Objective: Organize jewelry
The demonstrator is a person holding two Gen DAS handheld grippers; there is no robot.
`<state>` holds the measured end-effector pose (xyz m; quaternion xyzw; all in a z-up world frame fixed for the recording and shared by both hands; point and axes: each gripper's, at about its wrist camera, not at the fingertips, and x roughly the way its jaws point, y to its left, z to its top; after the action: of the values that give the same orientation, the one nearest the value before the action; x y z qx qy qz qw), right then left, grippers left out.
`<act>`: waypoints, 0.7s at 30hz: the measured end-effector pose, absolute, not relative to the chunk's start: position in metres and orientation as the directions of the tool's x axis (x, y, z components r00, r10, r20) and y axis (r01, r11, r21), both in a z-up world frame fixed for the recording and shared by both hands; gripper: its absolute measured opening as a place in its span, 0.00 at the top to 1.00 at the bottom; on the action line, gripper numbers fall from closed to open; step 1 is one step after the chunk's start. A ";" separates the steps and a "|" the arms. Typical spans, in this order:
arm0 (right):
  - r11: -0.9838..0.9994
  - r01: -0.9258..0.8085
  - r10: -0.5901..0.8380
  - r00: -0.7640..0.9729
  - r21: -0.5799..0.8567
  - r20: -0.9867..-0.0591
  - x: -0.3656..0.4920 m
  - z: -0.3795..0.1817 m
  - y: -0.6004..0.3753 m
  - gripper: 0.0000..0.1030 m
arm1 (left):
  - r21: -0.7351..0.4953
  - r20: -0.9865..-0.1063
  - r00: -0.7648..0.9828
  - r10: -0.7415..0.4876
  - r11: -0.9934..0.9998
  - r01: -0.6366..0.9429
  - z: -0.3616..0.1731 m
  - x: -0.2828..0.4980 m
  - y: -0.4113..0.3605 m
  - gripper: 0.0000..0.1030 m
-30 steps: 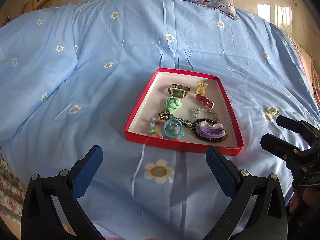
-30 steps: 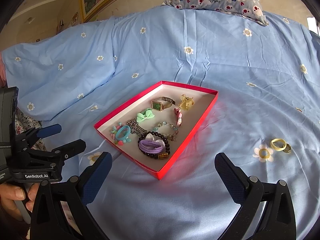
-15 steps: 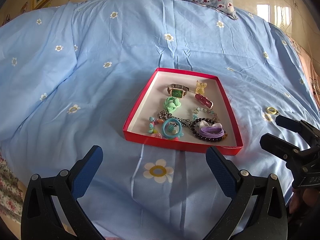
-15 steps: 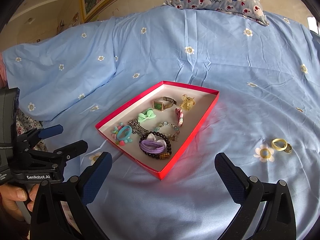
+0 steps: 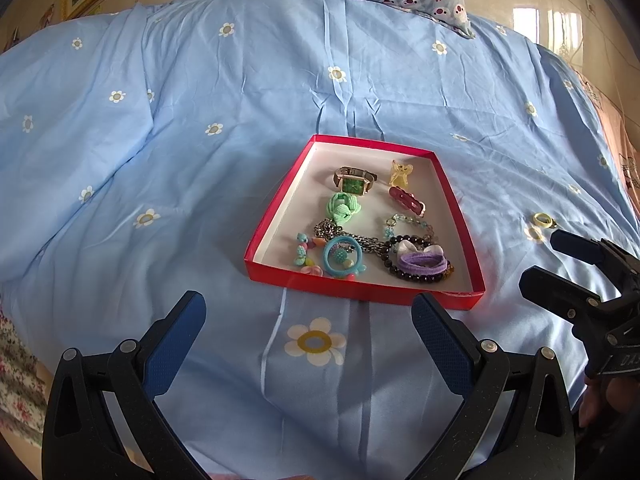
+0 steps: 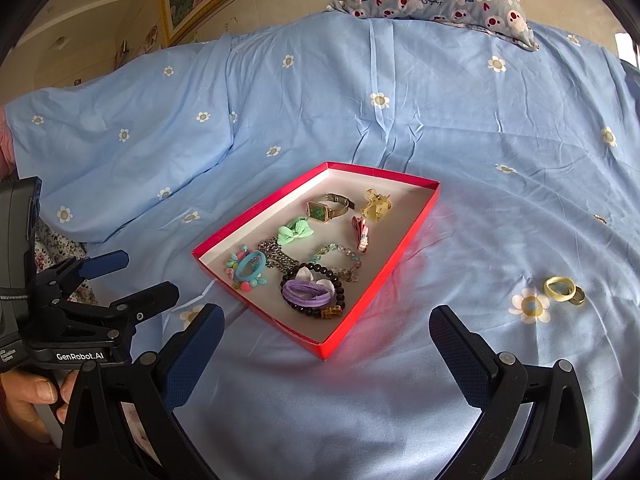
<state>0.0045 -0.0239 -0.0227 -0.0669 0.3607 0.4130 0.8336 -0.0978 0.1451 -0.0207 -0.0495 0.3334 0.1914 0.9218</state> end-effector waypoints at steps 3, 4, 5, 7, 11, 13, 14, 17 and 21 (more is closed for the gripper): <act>0.650 -0.737 0.641 0.397 0.188 -0.657 0.004 -0.023 -0.023 0.00 | 0.037 -0.634 0.704 0.319 0.922 -0.384 -0.021 -0.097 0.144 0.00; 0.650 -0.737 0.640 0.398 0.187 -0.657 0.004 -0.023 -0.023 0.00 | 0.038 -0.634 0.705 0.319 0.923 -0.384 -0.021 -0.098 0.144 0.00; 0.650 -0.737 0.640 0.398 0.187 -0.657 0.004 -0.023 -0.023 0.00 | 0.039 -0.633 0.704 0.322 0.922 -0.386 -0.021 -0.097 0.144 0.00; 0.650 -0.737 0.641 0.398 0.188 -0.656 0.004 -0.023 -0.024 0.00 | 0.038 -0.633 0.705 0.321 0.922 -0.386 -0.021 -0.098 0.144 0.00; 0.650 -0.737 0.641 0.398 0.187 -0.657 0.004 -0.023 -0.024 0.00 | 0.035 -0.635 0.705 0.318 0.922 -0.384 -0.021 -0.097 0.144 0.00; 0.649 -0.737 0.641 0.397 0.188 -0.657 0.004 -0.023 -0.024 0.00 | 0.039 -0.633 0.705 0.320 0.922 -0.385 -0.021 -0.097 0.144 0.00; 0.649 -0.737 0.641 0.397 0.188 -0.657 0.004 -0.023 -0.024 0.00 | 0.039 -0.633 0.705 0.321 0.922 -0.385 -0.021 -0.097 0.144 0.00; 0.649 -0.737 0.641 0.397 0.188 -0.657 0.004 -0.022 -0.024 0.00 | 0.038 -0.633 0.706 0.318 0.923 -0.382 -0.021 -0.095 0.144 0.00; 0.650 -0.736 0.641 0.397 0.189 -0.657 0.004 -0.022 -0.024 0.00 | 0.038 -0.635 0.706 0.314 0.926 -0.377 -0.021 -0.095 0.144 0.00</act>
<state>0.0036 -0.0236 -0.0225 -0.0659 0.3615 0.4132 0.8332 -0.0945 0.1441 -0.0211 -0.0471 0.3348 0.1871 0.9223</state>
